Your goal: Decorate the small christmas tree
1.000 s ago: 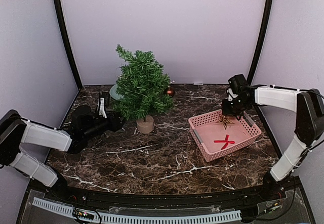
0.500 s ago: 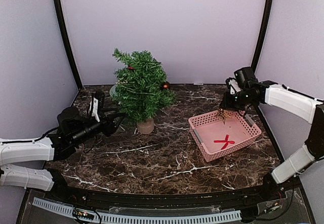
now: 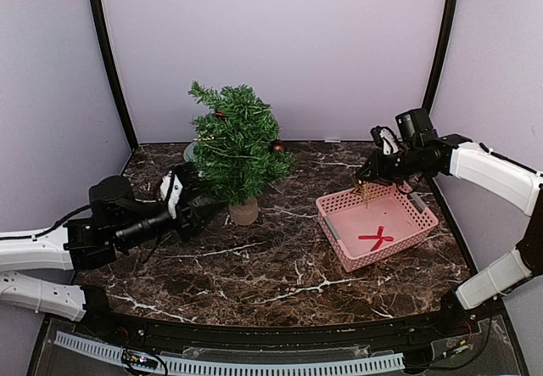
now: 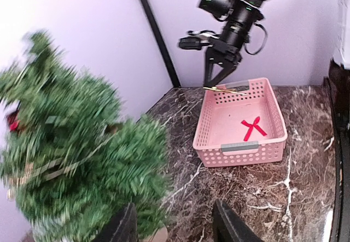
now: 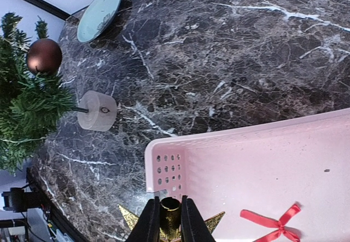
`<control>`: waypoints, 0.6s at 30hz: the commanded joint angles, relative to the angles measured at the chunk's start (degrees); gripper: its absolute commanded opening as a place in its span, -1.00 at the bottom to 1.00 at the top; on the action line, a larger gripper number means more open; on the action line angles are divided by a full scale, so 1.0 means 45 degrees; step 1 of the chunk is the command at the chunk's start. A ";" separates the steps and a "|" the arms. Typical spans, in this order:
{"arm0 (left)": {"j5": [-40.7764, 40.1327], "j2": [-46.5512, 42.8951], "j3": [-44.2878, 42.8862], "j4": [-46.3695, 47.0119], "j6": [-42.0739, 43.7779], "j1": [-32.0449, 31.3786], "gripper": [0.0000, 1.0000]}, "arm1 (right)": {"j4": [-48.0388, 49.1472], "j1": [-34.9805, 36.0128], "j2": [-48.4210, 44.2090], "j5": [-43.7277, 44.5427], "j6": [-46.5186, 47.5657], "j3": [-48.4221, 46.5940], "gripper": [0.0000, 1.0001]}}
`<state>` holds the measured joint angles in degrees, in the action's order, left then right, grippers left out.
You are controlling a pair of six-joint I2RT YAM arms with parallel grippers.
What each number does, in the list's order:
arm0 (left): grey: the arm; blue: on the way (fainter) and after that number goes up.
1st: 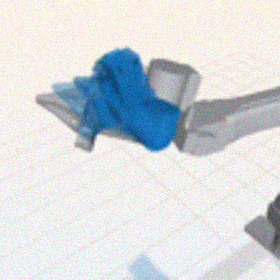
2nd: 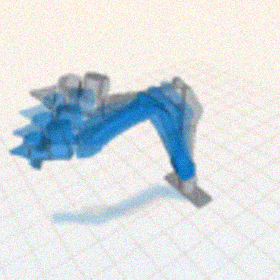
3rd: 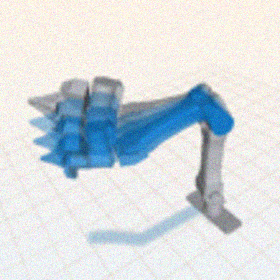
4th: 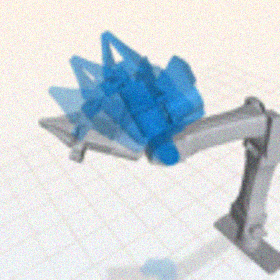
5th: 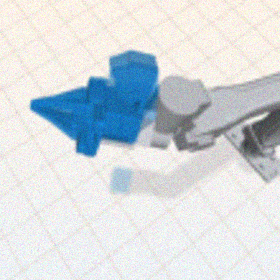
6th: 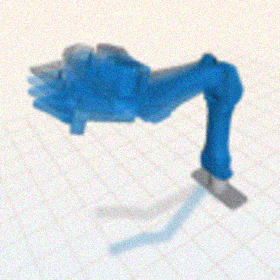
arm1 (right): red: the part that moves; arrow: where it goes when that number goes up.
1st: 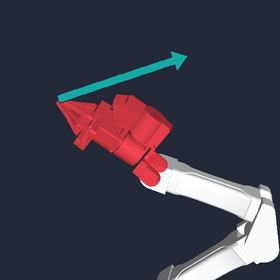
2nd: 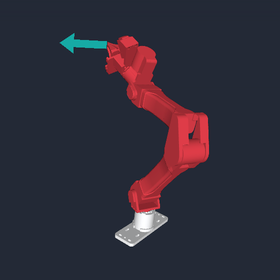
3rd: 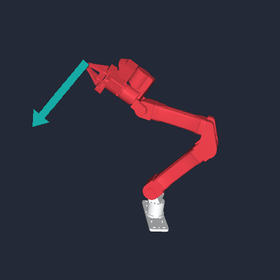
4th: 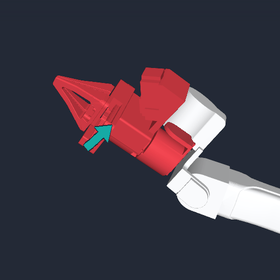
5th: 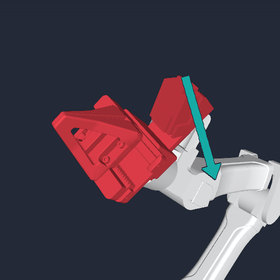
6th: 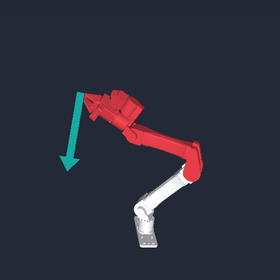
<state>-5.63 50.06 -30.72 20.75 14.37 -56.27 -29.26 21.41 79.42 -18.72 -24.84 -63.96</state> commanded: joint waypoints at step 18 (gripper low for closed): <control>-0.0154 0.8294 -0.6919 -0.2512 1.0521 -0.3455 -0.06 | 0.0035 0.2215 -0.0214 -0.0706 -0.1111 0.0142 -0.65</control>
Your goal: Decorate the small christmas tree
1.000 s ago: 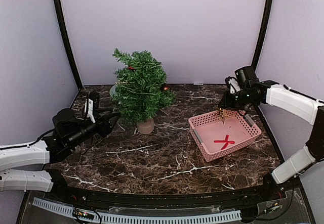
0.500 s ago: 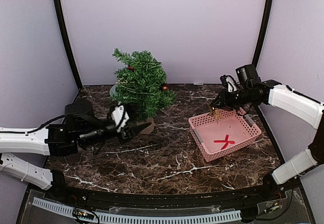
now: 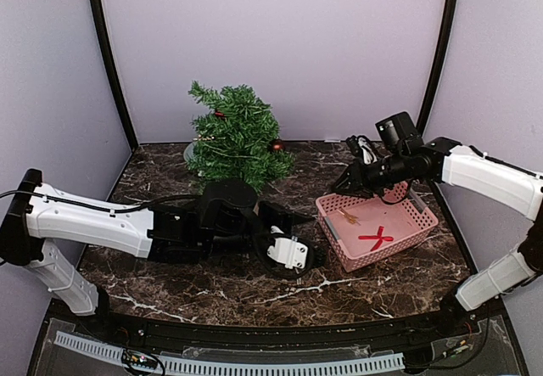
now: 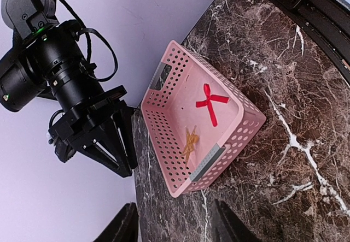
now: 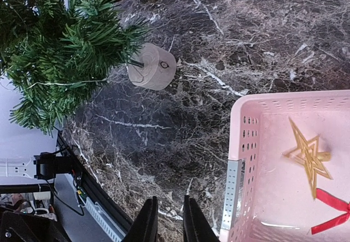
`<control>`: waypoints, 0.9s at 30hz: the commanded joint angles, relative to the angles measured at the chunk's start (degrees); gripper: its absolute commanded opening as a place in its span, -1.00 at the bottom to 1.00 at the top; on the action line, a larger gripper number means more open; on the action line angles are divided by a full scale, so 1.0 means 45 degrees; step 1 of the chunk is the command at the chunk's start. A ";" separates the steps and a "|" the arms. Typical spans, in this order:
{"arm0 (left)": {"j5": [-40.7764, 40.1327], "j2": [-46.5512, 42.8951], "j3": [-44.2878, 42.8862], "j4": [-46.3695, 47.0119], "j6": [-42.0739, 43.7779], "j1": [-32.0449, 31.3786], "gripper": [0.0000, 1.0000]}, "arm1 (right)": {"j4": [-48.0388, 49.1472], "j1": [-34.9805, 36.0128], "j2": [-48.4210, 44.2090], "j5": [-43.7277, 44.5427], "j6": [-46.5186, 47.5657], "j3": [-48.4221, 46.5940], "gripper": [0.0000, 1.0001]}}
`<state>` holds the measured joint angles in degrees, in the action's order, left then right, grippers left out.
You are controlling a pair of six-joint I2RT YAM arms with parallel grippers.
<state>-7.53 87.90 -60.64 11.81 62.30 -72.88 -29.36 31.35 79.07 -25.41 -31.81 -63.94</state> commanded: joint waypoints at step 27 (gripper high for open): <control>0.1108 -0.0334 0.1737 0.1330 -0.4223 0.0942 -0.05 | 0.1275 -0.1870 0.3494 0.5853 0.1255 0.1385 -0.39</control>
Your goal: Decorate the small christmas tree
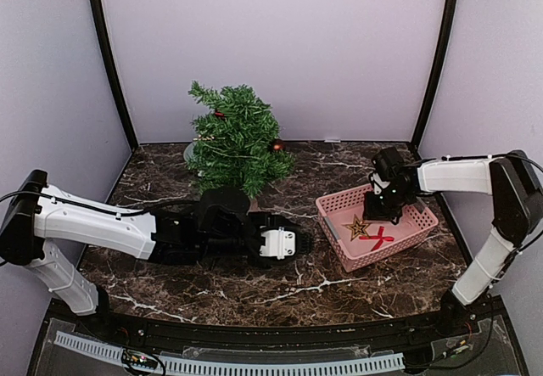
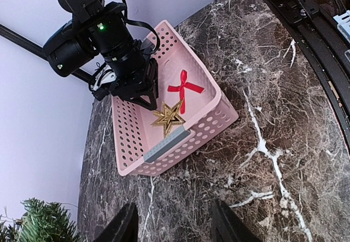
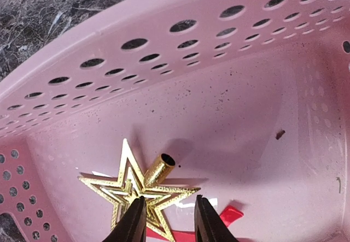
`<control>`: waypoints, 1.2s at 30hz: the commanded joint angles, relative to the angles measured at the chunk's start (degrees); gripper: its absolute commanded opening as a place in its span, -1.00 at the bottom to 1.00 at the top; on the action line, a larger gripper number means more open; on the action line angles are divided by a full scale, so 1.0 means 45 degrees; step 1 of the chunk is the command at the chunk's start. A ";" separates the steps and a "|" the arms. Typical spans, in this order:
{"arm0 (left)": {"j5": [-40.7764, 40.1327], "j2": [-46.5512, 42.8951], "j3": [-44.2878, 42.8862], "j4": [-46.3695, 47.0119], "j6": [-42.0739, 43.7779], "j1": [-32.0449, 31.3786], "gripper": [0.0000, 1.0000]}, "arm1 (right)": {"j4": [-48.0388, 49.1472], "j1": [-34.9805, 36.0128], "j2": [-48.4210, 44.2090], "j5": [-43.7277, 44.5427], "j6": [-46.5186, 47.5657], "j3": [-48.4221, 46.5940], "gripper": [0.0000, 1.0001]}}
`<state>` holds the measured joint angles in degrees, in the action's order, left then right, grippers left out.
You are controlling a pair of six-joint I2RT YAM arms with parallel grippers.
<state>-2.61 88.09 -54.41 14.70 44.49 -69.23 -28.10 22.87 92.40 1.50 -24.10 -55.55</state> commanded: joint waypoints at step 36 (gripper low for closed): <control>0.0190 -0.0257 0.0897 0.1673 -0.0010 0.0463 -0.04 | -0.0054 0.1128 0.2966 0.1155 0.0886 -0.1591 -0.74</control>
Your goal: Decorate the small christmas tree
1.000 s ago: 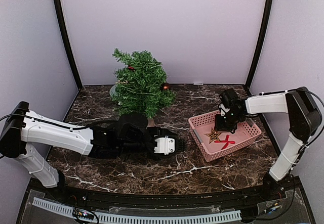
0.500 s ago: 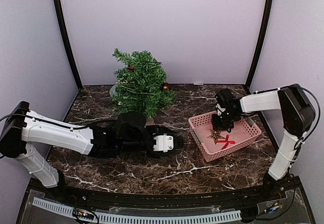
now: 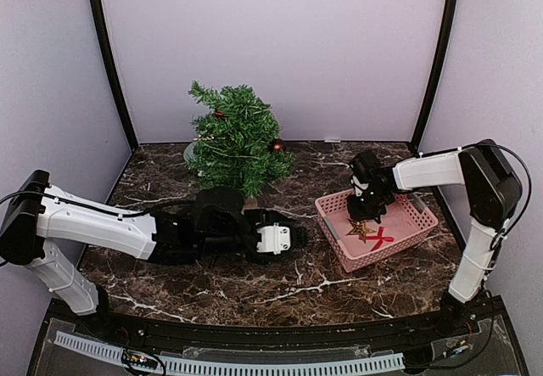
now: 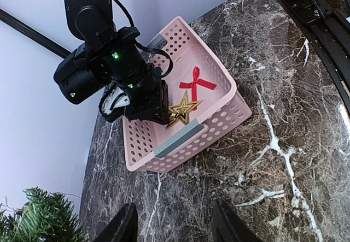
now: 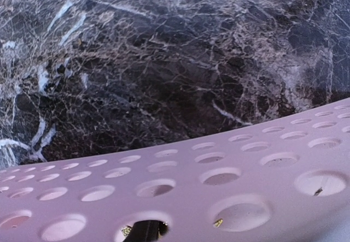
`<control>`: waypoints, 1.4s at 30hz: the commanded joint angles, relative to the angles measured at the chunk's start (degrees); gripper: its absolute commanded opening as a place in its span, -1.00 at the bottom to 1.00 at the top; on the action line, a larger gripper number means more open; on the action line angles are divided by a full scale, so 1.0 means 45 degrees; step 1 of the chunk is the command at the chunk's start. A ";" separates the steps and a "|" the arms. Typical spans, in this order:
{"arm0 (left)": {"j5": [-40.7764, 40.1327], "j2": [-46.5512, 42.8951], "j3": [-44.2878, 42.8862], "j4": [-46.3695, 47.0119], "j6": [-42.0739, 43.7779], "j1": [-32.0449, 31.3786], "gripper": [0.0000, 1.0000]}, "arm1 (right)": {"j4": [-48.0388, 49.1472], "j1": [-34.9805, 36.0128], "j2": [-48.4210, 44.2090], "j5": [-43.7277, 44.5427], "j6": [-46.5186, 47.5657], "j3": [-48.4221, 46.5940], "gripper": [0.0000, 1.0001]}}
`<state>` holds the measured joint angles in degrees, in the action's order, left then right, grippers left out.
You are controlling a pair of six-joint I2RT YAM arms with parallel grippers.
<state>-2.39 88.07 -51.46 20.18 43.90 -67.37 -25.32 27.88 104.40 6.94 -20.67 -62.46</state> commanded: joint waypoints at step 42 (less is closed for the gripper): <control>0.2270 0.3404 -0.4720 -0.1767 0.6122 0.0128 -0.04 | -0.2269 0.2337 -0.4613 -0.5007 -0.1828 -0.1111 -0.83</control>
<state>7.64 103.02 -70.48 15.55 67.48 -67.22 -36.16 36.93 84.47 -13.72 -27.59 -68.10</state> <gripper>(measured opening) 0.488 0.086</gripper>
